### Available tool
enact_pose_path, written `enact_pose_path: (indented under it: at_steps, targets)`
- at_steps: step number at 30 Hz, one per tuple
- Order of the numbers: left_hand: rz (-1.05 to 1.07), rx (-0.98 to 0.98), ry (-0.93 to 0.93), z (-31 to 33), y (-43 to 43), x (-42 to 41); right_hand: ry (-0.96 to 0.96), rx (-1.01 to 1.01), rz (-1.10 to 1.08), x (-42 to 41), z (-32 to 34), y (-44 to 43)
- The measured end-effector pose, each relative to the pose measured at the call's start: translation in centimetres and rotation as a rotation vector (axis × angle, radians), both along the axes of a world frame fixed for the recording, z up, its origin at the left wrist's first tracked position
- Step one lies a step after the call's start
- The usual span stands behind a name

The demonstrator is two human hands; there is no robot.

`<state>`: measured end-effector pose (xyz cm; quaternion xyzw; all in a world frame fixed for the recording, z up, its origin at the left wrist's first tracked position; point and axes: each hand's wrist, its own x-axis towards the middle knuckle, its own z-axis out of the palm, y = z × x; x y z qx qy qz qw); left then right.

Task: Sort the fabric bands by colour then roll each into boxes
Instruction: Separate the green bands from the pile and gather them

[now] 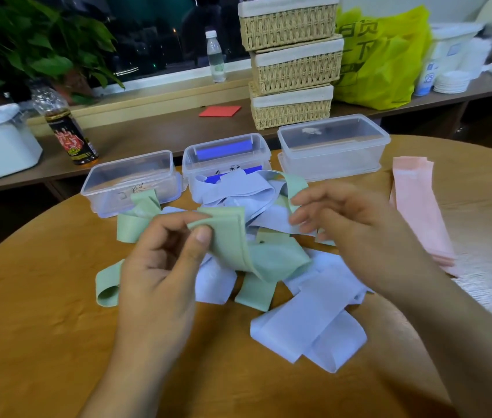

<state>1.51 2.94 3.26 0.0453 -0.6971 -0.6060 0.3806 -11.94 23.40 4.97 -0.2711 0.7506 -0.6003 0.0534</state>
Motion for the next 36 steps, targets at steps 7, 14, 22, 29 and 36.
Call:
enact_pose_path:
  at_steps: [7, 14, 22, 29, 36]
  targets:
    - [-0.004, 0.364, 0.024, 0.1, -1.6, 0.0, 0.285, 0.767, -0.142, -3.7, -3.3, 1.7]
    - [-0.142, 0.491, -0.078, 0.3, -2.6, 0.3, 0.334, 0.836, -0.209, -4.0, -4.8, 1.5]
    - [-0.15, 0.429, -0.111, -0.1, -1.6, 0.3, 0.092, 0.11, -0.135, -3.2, -2.6, 1.0]
    - [-0.164, 0.208, -0.206, -0.1, -0.4, 0.6, 0.188, 0.116, -0.093, -1.8, -2.5, -0.4]
    - [-0.156, 0.084, -0.209, 0.6, 0.3, 0.8, 0.275, 0.487, 0.062, -2.3, -3.1, 0.4]
